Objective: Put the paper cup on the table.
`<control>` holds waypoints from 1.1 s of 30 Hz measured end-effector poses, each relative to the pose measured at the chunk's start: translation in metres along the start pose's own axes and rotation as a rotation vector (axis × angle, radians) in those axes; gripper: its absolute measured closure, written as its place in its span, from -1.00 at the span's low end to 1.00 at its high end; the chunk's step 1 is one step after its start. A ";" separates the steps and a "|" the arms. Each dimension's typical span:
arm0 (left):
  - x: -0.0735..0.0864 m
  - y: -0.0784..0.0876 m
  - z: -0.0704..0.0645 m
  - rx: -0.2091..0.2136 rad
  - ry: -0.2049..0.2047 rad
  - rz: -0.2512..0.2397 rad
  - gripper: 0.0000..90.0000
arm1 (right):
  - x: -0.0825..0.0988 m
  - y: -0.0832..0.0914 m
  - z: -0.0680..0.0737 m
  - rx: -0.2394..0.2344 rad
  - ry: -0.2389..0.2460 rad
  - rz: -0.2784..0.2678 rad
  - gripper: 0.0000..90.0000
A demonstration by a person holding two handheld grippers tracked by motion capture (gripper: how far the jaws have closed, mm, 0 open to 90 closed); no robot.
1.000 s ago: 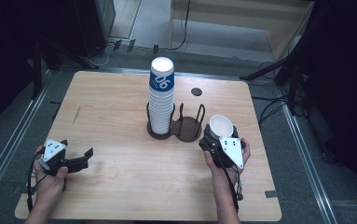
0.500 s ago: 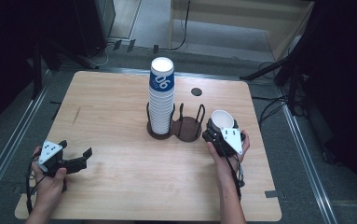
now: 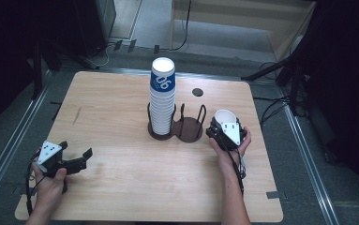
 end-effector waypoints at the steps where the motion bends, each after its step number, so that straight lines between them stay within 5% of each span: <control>1: 0.000 0.000 0.000 0.000 0.001 0.001 -1.00 | 0.001 -0.001 0.000 0.002 0.012 0.002 -0.66; 3: 0.000 0.000 0.000 0.001 0.003 0.000 -1.00 | 0.003 -0.003 -0.001 0.026 0.039 0.008 -0.66; 22: 0.000 0.000 0.000 -0.003 0.000 -0.003 -1.00 | 0.014 -0.005 -0.004 0.041 -0.008 0.026 -0.69; 25: 0.000 0.000 -0.001 -0.003 -0.003 -0.006 -1.00 | 0.014 -0.003 -0.007 0.021 -0.046 0.049 -0.71; 28: 0.000 -0.001 -0.002 -0.001 -0.007 -0.008 -1.00 | 0.014 0.000 -0.009 0.001 -0.030 0.049 -0.81; 33: 0.000 0.000 -0.002 0.000 -0.003 -0.007 -1.00 | 0.013 0.006 -0.014 -0.087 -0.132 0.075 -1.00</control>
Point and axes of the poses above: each handheld gripper's, and its own axes: y roughly backward along the jaws, x roughly out of its underside, z roughly to its left, the point moved 6 cm from there along -y, roughly forward along the jaws, and after that the axes turned 12 degrees about y, right-handed, at the moved point
